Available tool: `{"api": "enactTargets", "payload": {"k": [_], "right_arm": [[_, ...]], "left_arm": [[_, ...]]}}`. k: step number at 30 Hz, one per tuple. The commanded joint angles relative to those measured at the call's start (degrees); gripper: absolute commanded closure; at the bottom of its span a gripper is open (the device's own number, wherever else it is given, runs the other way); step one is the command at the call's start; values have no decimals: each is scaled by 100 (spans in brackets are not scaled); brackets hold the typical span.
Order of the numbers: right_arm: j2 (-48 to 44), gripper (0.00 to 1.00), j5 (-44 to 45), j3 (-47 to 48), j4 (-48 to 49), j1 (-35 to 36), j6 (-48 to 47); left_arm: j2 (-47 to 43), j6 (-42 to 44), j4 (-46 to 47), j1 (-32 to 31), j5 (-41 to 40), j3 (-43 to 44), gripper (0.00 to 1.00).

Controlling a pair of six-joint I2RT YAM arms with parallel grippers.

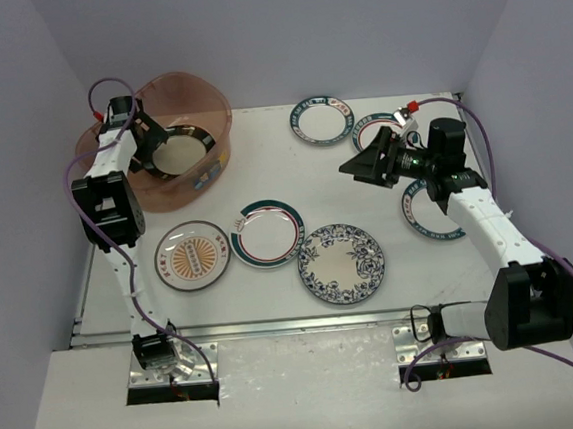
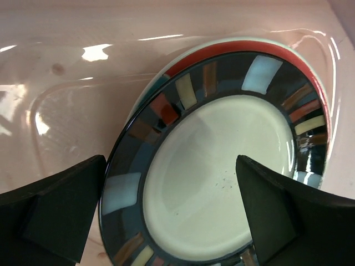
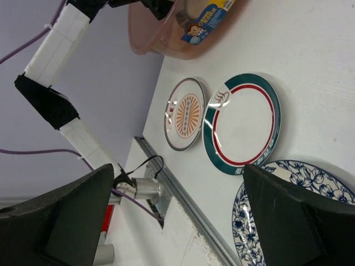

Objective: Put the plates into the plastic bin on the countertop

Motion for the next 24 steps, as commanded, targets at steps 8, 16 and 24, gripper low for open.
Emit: {"api": "enactTargets", "payload": {"k": [8, 16, 24], "right_arm": [[215, 1, 183, 197, -499, 39, -812], [420, 1, 563, 450, -932, 377, -1320], [-100, 1, 3077, -304, -1860, 365, -2110]], "left_arm": [[246, 344, -587, -90, -208, 1195, 0], [-1714, 158, 253, -164, 138, -132, 0], [-5427, -792, 1344, 476, 2337, -3185, 0]]}}
